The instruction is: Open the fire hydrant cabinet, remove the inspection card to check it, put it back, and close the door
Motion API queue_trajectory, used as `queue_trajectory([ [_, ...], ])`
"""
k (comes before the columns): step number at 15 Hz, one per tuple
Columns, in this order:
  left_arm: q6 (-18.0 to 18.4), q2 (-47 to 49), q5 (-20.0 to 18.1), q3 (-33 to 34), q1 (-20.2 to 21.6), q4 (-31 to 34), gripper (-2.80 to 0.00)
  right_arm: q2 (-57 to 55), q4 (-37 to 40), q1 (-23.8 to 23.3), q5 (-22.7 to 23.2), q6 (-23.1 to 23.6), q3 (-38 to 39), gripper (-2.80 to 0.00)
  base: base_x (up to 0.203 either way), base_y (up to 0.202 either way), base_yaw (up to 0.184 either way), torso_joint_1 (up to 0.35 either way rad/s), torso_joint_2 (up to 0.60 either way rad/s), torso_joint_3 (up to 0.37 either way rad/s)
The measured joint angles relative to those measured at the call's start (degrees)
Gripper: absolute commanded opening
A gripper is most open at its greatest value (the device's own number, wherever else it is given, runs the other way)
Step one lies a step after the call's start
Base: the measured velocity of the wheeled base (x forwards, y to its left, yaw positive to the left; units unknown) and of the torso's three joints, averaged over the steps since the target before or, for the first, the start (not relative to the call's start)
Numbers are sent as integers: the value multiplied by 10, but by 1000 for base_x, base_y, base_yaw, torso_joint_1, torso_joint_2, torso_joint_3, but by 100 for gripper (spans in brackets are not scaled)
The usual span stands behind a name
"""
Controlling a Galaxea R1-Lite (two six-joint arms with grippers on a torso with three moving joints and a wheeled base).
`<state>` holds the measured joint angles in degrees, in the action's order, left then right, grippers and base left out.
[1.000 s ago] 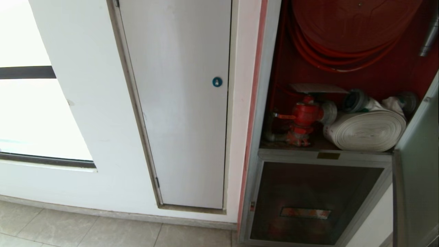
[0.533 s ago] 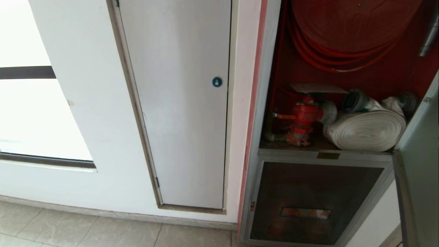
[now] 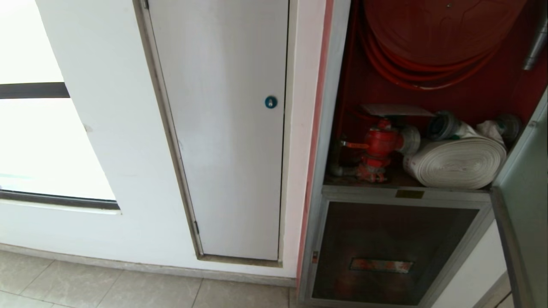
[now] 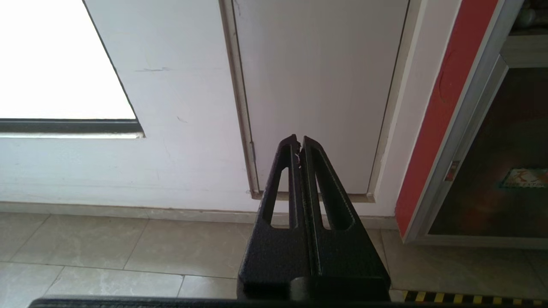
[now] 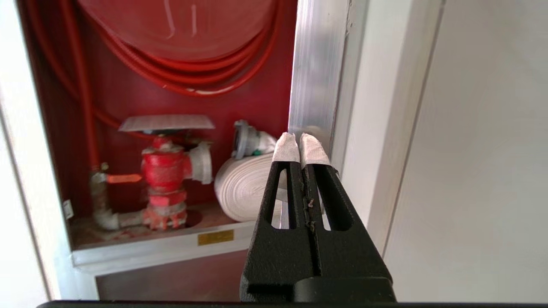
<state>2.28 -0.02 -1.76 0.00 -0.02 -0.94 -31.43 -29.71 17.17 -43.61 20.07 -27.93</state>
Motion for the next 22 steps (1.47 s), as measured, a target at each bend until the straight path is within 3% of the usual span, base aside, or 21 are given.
queue_trajectory([
  [12,0,0,0,0,0,0,-280,69,104,-53,3,2,-26,-280,0,0,0,0,0,0],
  [19,0,0,0,0,0,0,-280,92,112,-79,5,1,-29,-280,0,0,0,0,0,0],
  [22,0,0,0,0,0,0,-280,106,119,-81,34,1,-29,-280,0,0,0,0,0,0],
])
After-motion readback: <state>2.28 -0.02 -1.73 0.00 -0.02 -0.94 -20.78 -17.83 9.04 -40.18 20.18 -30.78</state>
